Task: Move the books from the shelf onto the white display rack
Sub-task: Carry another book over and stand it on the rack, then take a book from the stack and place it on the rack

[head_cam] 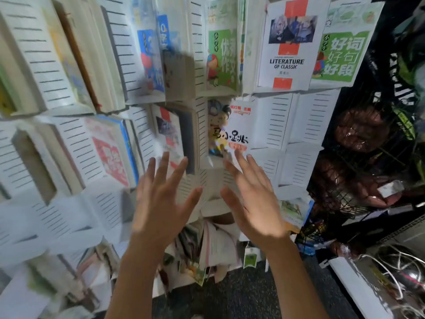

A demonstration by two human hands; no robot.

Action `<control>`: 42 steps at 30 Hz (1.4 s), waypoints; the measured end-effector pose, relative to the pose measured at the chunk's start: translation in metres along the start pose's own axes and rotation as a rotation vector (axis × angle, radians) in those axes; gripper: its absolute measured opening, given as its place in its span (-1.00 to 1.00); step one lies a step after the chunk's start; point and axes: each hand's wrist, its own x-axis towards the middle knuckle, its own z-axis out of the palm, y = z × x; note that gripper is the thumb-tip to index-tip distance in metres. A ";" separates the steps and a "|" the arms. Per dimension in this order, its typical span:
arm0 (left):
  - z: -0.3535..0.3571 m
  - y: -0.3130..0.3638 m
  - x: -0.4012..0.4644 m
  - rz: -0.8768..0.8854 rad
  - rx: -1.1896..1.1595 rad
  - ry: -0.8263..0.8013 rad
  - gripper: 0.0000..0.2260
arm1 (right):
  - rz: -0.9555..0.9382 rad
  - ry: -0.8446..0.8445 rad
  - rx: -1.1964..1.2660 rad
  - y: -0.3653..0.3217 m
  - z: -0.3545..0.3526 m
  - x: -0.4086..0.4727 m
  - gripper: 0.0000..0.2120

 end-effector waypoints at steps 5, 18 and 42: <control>-0.024 -0.007 -0.087 -0.180 0.046 -0.045 -0.23 | -0.027 -0.077 0.147 -0.032 0.021 -0.059 -0.27; -0.126 -0.046 -0.241 -0.442 0.082 0.155 -0.29 | -0.294 -0.175 0.390 -0.156 0.063 -0.130 -0.39; -0.439 -0.247 -0.548 -0.665 0.241 0.510 -0.32 | -0.686 -0.275 0.521 -0.612 0.181 -0.266 -0.37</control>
